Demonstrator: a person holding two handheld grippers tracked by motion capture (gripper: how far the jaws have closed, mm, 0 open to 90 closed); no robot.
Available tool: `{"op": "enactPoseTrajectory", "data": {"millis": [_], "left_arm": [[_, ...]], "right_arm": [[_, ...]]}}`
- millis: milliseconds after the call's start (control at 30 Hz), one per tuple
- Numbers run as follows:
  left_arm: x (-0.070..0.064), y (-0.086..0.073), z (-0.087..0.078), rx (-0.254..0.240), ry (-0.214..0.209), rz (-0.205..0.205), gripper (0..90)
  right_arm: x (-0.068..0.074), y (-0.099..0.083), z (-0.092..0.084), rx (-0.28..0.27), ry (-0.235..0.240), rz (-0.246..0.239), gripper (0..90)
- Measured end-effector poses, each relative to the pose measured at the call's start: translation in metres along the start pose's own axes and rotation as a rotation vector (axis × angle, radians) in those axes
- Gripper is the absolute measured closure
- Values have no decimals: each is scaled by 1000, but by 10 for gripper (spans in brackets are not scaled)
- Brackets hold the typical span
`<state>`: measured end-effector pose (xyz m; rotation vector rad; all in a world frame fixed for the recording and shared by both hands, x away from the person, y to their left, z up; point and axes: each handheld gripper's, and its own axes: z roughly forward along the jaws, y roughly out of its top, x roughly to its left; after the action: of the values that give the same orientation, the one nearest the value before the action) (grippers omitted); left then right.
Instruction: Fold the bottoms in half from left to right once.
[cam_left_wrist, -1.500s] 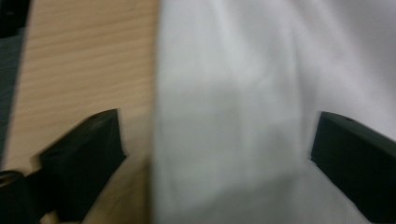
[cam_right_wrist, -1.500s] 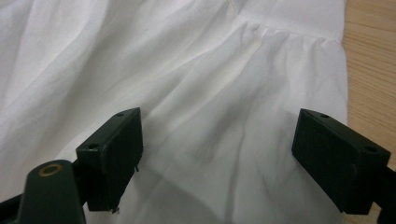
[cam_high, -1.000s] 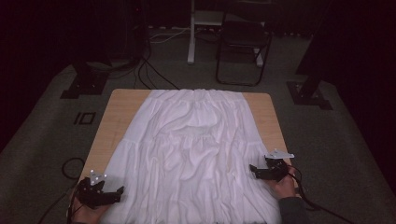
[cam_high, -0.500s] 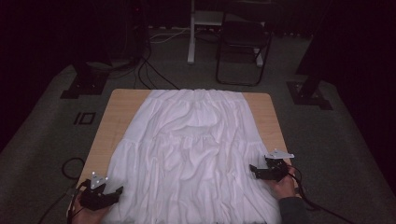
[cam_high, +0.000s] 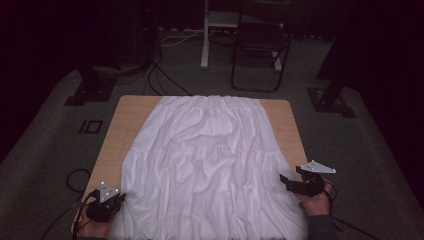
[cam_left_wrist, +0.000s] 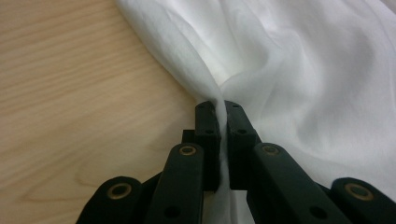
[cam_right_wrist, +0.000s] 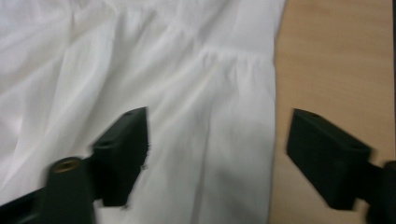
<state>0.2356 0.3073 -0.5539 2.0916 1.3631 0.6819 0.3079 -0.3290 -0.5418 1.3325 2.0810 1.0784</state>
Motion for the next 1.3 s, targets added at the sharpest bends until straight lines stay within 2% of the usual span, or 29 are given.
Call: {"op": "enactPoseTrajectory", "data": {"millis": [167, 267, 300, 333, 400, 467, 567, 667, 800, 933, 1033, 1100, 1133, 1167, 1200, 1233, 1267, 1300], "left_arm": [[23, 5, 0, -48, 42, -38, 866], [44, 8, -3, -80, 83, -87, 867], [54, 9, -4, -93, 102, -110, 868], [59, 9, -5, -101, 115, -127, 868], [74, 9, -8, -110, 163, -157, 870], [87, 6, -11, -115, 204, -187, 871], [104, 1, -16, -106, 259, -220, 872], [117, 0, -17, -86, 300, -230, 873], [126, 1, -14, -60, 343, -232, 873], [136, 1, -13, -43, 386, -254, 874], [146, 1, -16, -44, 459, -289, 875], [152, 3, -21, -49, 516, -334, 875], [152, 3, -21, -49, 516, -334, 875], [149, 9, -29, -59, 538, -332, 875], [138, 18, -37, -84, 522, -277, 874], [138, 18, -37, -84, 522, -277, 874], [128, 24, -42, -102, 506, -251, 874], [123, 27, -46, -120, 490, -241, 873]], "right_arm": [[6, -22, 1, 100, -20, -19, 123], [8, -27, 8, 162, -30, -37, 128], [8, -28, 10, 164, -37, -26, 163], [6, -27, 9, 157, -30, -21, 263], [4, -25, 4, 157, 0, -42, 545], [1, -25, 2, 158, -1, -42, 727], [-3, -28, 0, 142, 4, -22, 842], [-6, -29, -1, 137, -10, -7, 872], [-8, -30, -2, 129, -23, 2, 877], [-8, -29, -1, 125, -29, 2, 880], [-6, -29, -1, 119, -27, -6, 880], [-5, -28, -1, 116, -25, -10, 880], [-5, -28, -1, 116, -25, -10, 880], [-5, -28, 0, 115, -23, -13, 880], [-2, -26, 2, 115, -15, -27, 879], [-2, -26, 2, 115, -15, -27, 879], [-1, -25, 2, 116, -12, -31, 880], [0, -24, 4, 116, -13, -33, 880]]}}
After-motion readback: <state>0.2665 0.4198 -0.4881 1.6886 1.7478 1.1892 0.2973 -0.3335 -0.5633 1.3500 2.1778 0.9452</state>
